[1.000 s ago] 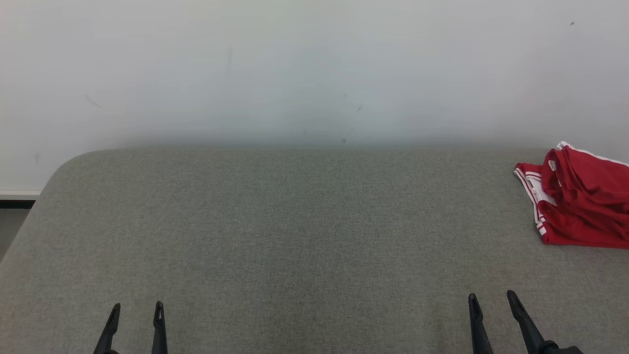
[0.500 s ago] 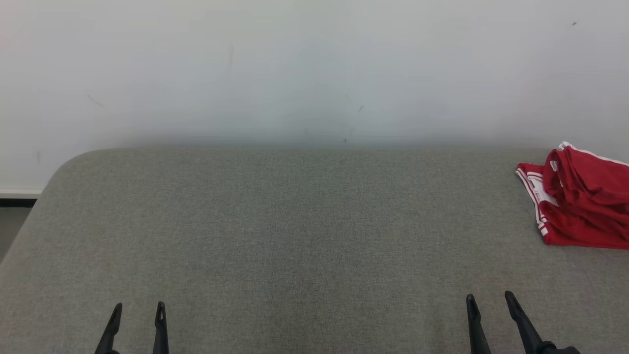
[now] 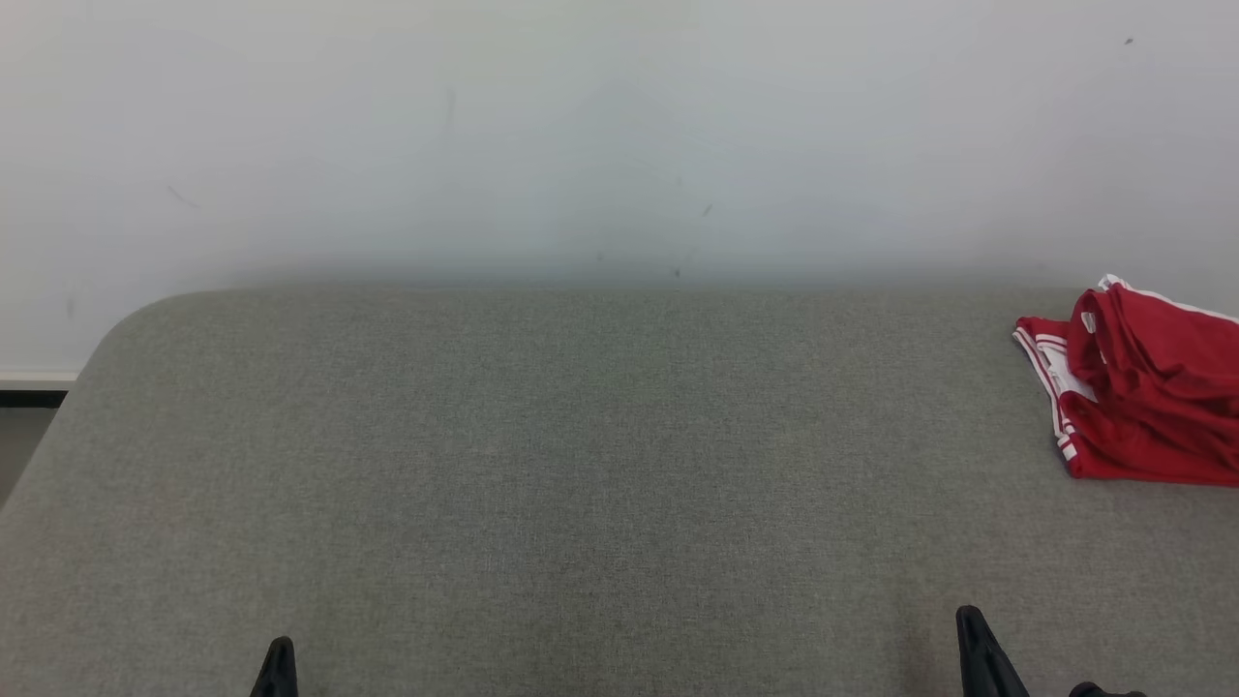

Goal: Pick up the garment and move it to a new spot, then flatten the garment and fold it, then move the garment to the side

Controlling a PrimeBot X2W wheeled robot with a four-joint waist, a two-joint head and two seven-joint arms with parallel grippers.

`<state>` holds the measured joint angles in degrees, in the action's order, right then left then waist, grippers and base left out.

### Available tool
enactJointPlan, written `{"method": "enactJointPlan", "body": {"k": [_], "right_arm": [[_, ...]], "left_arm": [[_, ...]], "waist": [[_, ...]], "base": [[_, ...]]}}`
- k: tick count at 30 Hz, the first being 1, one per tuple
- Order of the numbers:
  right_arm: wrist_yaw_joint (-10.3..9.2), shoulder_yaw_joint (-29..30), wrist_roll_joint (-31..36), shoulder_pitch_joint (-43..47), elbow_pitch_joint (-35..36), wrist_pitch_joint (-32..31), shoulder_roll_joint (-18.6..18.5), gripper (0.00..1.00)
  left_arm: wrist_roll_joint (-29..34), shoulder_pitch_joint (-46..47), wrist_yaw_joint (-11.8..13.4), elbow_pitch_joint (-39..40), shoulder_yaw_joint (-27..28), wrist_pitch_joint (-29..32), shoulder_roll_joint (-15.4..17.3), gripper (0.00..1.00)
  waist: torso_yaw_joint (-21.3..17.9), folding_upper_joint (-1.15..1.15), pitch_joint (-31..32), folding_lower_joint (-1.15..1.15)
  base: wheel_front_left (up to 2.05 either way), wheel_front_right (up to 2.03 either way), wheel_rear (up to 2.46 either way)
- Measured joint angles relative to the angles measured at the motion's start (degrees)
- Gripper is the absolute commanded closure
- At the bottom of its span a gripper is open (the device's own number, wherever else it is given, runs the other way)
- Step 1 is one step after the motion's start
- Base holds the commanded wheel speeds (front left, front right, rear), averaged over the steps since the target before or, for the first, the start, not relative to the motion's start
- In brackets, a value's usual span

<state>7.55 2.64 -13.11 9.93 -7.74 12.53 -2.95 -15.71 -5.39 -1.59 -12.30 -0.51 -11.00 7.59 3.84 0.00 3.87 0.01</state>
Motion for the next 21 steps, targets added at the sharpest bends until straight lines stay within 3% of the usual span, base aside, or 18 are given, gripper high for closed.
{"method": "enactJointPlan", "body": {"k": [21], "right_arm": [[0.0,0.73,-20.72,-4.12,-1.62,-4.76,-0.05,1.0]], "left_arm": [[-20.02,2.58,-1.46,-0.3,1.66,4.33,-1.2,1.0]], "waist": [[-0.65,0.0,-0.69,0.0]], "base": [[0.0,0.0,0.0]]}}
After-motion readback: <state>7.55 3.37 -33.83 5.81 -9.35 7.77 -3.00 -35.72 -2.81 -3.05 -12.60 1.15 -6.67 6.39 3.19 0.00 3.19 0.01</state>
